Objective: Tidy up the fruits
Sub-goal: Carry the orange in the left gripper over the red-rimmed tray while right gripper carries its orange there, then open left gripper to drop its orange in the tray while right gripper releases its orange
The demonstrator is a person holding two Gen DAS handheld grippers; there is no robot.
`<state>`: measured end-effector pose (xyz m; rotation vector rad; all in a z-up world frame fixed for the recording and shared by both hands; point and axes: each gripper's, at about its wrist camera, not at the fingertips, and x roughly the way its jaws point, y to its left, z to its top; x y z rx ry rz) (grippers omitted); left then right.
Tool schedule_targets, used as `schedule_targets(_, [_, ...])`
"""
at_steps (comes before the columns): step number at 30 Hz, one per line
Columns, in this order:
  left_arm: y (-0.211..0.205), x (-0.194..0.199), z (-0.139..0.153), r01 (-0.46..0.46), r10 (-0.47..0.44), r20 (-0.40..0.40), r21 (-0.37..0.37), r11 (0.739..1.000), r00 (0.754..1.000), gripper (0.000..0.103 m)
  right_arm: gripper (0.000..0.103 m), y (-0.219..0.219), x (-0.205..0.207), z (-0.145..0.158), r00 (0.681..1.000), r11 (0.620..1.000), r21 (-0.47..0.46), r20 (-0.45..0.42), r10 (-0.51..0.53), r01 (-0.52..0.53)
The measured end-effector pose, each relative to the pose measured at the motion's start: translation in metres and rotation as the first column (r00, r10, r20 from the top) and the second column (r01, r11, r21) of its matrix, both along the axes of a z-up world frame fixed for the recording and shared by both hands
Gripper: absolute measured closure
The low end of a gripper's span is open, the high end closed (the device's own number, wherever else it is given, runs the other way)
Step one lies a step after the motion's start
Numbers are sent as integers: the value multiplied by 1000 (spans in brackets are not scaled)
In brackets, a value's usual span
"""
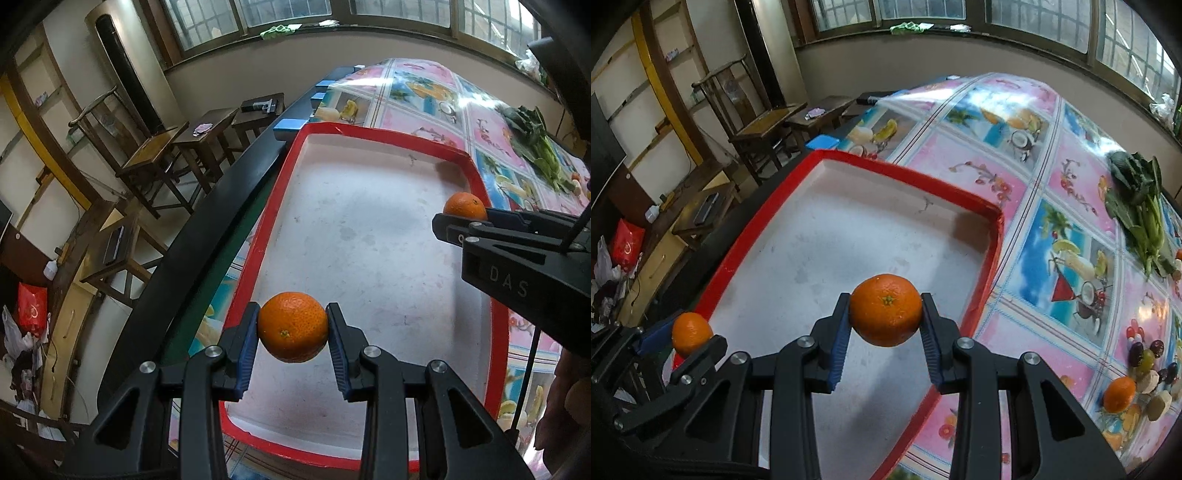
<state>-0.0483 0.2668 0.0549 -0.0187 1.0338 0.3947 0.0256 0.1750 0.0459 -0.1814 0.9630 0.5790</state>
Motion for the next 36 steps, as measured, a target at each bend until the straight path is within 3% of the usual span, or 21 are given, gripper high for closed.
schedule_targets(20, [3, 7, -18, -26, 26, -30, 2, 1000, 999, 67, 65, 7, 7, -21, 999, 1000, -25, -41, 7, -8])
schedule_targets(22, [3, 7, -18, -31, 31, -25, 1, 1000, 999, 64, 65, 6, 8, -23, 999, 1000, -28, -45, 3, -4])
schedule_targets(24, [2, 7, -16, -31, 32, -11, 7, 999, 999, 48, 65, 5, 9, -26, 999, 1000, -29, -50, -1, -1])
schedule_targets(26, [0, 6, -13, -31, 31, 7, 26, 999, 999, 42, 65, 5, 10, -27, 999, 999, -32, -53, -8, 6])
schedule_targets(31, [-4, 5, -7, -22, 21, 28, 40, 999, 999, 37, 64, 3, 10, -30, 998, 999, -28, -66, -17, 16])
schedule_targets(32, [-3, 5, -7, -22, 21, 29, 38, 999, 999, 37, 61, 2, 10, -30, 997, 1000, -23, -70, -18, 16])
schedule_targets(33, [-3, 4, -7, -25, 24, 29, 36, 999, 999, 37, 52, 1, 9, -29, 998, 1000, -19, -65, -22, 21])
schedule_targets(36, [-1, 2, -5, -29, 28, 39, 17, 999, 999, 37, 44, 1, 6, -21, 999, 1000, -2, -40, -21, 21])
